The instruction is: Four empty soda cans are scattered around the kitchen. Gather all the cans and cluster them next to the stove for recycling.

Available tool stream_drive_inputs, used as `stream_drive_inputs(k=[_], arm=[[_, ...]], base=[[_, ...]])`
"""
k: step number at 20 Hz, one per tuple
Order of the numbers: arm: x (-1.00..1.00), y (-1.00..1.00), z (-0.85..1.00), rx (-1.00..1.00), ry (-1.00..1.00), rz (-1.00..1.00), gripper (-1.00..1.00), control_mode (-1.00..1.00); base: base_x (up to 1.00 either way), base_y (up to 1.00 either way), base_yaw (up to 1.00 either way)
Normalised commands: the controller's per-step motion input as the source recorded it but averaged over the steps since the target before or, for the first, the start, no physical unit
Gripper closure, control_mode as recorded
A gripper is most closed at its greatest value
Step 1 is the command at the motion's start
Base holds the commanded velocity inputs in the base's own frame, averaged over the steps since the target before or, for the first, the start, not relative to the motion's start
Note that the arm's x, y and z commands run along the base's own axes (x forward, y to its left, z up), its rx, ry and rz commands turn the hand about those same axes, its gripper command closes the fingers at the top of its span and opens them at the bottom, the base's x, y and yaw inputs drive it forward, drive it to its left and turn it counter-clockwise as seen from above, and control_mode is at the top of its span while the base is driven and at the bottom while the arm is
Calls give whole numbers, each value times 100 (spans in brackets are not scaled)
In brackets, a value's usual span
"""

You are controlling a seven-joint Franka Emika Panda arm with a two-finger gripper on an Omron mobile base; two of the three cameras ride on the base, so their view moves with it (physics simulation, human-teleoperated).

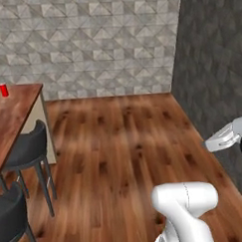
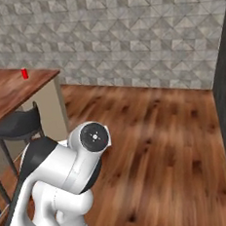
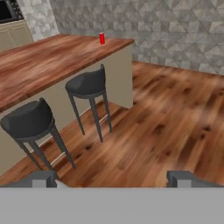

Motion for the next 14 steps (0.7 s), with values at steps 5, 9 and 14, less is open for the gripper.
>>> stream_drive_inputs(k=[5,9,14], arm=[[0,0,0,0,0,0,-100,100],[0,0,0,0,0,0,-100,100],[0,0,0,0,0,0,-100,100]], base=[[68,-9,3],[65,-9,4],[63,-5,4]])
